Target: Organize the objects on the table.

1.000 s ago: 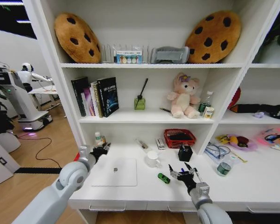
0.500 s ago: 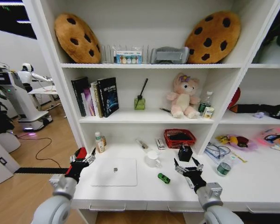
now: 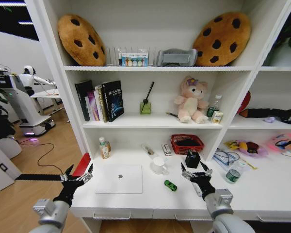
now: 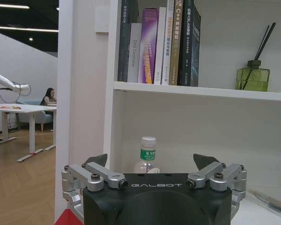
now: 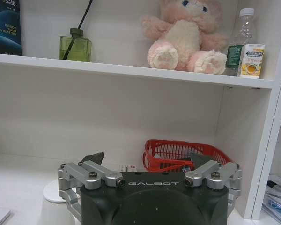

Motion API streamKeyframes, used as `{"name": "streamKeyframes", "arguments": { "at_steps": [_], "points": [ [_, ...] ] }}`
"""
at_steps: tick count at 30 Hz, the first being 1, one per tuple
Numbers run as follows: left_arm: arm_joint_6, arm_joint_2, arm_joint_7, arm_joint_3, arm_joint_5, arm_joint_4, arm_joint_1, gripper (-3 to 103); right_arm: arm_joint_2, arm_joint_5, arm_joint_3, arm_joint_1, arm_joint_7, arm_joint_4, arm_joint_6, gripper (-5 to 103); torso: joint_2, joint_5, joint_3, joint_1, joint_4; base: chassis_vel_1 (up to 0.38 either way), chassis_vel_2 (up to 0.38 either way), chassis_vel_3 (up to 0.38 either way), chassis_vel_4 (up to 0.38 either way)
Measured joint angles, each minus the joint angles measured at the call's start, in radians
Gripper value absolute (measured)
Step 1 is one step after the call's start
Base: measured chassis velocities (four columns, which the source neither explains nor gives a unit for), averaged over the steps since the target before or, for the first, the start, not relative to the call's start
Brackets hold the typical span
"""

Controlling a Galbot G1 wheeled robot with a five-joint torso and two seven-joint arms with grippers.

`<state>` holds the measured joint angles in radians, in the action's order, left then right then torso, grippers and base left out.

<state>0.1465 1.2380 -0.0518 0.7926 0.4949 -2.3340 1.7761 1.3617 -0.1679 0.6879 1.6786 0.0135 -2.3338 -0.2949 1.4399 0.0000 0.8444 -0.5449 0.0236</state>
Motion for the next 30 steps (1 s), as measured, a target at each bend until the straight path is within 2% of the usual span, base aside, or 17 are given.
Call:
{"name": "streamKeyframes", "arguments": {
  "at_steps": [14, 24, 30],
  "points": [
    [0.004, -0.004, -0.004, -0.005, 0.003, 0.002, -0.007, 100, -0.037, -0.017, 0.035, -0.01, -0.043, -0.013, -0.035, 100, 0.0, -0.0002, 0.0, 0.0, -0.0002, 0.001, -0.02, 0.001, 0.014],
    [0.005, -0.004, -0.005, -0.006, 0.004, 0.003, -0.008, 100, -0.036, -0.021, 0.033, -0.007, -0.054, -0.002, -0.018, 100, 0.0, -0.0001, 0.0, 0.0, -0.0001, -0.03, -0.234, 0.047, 0.211],
    [0.005, -0.005, -0.006, -0.007, 0.005, 0.003, -0.008, 100, -0.035, -0.024, 0.029, -0.017, -0.054, 0.007, -0.013, 100, 0.0, 0.0001, 0.0, 0.0, 0.0, -0.162, -0.32, 0.149, 0.322]
  ]
}}
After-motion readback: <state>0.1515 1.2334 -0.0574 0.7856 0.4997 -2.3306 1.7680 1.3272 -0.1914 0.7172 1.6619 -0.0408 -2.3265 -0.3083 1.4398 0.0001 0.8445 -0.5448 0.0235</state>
